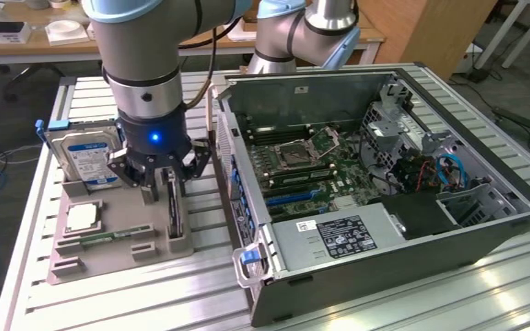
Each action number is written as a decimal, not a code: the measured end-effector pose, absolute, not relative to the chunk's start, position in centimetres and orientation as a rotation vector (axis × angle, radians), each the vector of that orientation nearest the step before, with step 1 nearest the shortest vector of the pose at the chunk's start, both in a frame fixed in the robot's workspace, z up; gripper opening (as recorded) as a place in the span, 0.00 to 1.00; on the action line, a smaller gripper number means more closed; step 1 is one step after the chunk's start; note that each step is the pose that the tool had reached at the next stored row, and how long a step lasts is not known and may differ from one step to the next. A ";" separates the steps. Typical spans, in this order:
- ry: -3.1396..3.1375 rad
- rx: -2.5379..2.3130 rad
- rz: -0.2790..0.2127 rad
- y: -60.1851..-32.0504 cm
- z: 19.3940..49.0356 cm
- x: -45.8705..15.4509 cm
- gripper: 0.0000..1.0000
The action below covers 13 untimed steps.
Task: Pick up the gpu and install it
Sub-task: 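Pick up the gpu and move the gpu toward the slot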
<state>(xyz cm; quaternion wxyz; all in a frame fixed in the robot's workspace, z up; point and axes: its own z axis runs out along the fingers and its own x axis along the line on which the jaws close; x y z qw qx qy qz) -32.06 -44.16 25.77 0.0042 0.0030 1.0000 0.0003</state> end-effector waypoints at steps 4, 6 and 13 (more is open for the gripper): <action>3.133 0.009 0.000 -44.2 25.5 -32.0 0.47; 3.133 0.009 0.001 -44.2 25.4 -31.9 0.47; 3.131 0.009 0.001 -44.1 24.7 -31.8 0.47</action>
